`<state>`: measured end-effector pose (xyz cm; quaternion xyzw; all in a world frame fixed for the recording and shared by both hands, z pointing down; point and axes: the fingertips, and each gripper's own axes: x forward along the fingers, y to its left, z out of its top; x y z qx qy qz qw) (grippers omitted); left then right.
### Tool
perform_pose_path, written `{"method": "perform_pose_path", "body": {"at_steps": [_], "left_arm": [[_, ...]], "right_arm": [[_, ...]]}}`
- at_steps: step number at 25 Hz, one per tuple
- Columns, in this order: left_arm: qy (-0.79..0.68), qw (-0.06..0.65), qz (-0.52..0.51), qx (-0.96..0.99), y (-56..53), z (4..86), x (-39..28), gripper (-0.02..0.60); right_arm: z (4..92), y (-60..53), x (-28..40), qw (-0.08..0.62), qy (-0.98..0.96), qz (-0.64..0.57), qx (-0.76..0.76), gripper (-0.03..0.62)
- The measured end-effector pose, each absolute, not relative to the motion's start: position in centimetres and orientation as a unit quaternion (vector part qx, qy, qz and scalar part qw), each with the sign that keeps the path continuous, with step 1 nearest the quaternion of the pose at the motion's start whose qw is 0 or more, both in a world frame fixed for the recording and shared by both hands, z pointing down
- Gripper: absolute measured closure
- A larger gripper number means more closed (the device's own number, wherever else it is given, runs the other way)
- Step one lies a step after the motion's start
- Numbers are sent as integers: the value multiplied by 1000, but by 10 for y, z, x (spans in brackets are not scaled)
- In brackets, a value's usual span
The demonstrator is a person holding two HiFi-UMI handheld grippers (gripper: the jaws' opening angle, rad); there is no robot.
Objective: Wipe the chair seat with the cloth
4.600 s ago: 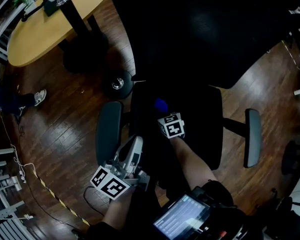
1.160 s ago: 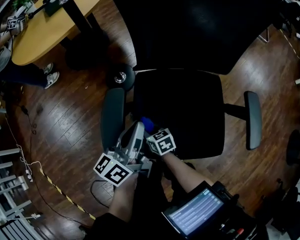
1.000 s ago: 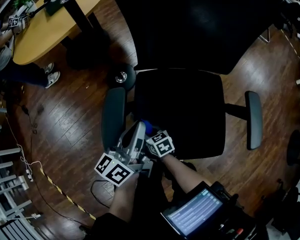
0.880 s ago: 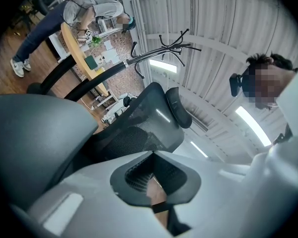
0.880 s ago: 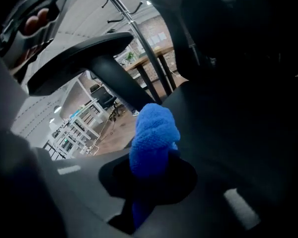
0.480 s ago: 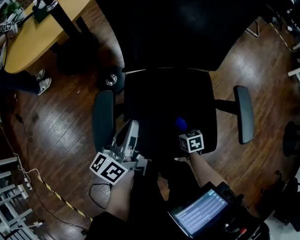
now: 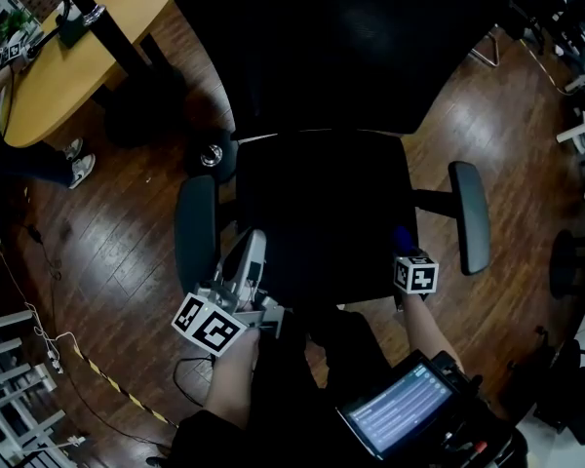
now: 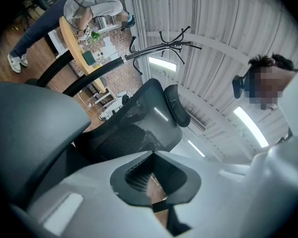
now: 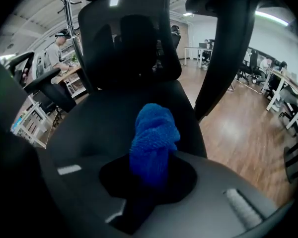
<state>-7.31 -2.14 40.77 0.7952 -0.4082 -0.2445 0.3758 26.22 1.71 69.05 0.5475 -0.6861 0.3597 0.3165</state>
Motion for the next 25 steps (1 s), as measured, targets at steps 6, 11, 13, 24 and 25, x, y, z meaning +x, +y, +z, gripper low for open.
{"method": "perform_pose_path", "body": {"at_steps": [6,11,13,24,25], "left_arm": [[-413,373,-249,793,-19,403,-72,588],[-423,370,-258,786,-14,399,-79,588],[-429,367,-260,783,-11,398,-88,588],[-438,368,-260,778,-1,402,-93,588],[-437,368,-259,778,-2,403,-92,588]], "right_arm": [[681,15,241,270,-681,395,554,545],[669,19,98,255,-762,409,433,545],[666,32,28,246,-787,417,381,545],[675,100,-118,277,-847,401,212,546],[675,98,-113,280,-846,401,214,546]]}}
